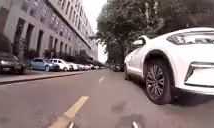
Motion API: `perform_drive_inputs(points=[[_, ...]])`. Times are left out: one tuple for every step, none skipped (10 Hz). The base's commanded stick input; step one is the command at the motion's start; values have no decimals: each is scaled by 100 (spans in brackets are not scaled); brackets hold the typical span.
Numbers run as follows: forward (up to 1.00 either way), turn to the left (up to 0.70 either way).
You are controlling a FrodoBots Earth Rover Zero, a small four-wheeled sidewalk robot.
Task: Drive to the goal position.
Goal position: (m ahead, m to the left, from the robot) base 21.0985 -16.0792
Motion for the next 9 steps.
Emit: perform_drive_inputs(points=[[70, 0], [70, 0], [70, 0], [70, 0], [70, 0], [70, 0], [70, 0], [70, 0], [70, 0]])
